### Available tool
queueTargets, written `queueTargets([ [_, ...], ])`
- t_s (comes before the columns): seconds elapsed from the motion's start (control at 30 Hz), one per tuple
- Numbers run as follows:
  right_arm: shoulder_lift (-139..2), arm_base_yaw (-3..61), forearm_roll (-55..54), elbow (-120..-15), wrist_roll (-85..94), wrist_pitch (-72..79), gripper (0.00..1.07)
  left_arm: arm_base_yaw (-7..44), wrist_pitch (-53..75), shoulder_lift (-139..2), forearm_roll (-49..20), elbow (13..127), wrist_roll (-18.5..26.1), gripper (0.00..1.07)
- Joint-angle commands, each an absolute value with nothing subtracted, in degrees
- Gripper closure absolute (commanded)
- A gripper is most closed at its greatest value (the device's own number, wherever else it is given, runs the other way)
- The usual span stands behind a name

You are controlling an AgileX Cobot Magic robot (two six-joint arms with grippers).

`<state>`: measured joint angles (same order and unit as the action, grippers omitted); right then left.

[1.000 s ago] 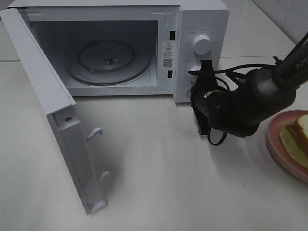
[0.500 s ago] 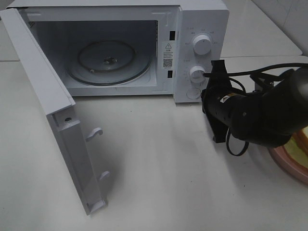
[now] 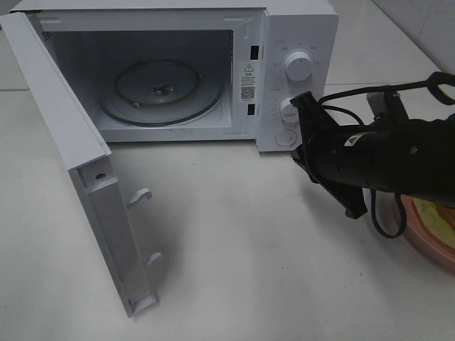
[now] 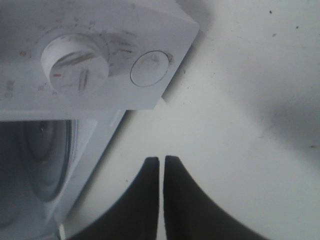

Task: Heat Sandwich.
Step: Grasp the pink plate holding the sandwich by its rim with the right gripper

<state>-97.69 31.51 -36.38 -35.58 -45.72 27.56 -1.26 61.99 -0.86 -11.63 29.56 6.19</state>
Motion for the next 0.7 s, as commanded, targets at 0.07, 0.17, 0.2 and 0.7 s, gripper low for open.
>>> queueTargets([
  [0.07,-94.9,31.5,-36.2,-35.5,-30.0,20.8,1.03,-1.0,61.7,-0.7,-11.8,29.5,6.1,0.09],
  [0.17,-94.3,31.5,-36.2,-35.5,-25.3,18.1,1.03,-1.0,61.7,-0.7,-11.8,29.5,6.1,0.09],
  [0.2,-93.5,31.5,-36.1,-35.8,-20.3,14.7,1.02,-1.0,61.7,-0.7,-11.8,29.5,6.1,0.09],
  [0.7,-88.8,31.5,-35.9,-35.8,6.0,-0.7,0.99,-1.0,61.7,-0.7,-11.8,29.5,6.1,0.09],
])
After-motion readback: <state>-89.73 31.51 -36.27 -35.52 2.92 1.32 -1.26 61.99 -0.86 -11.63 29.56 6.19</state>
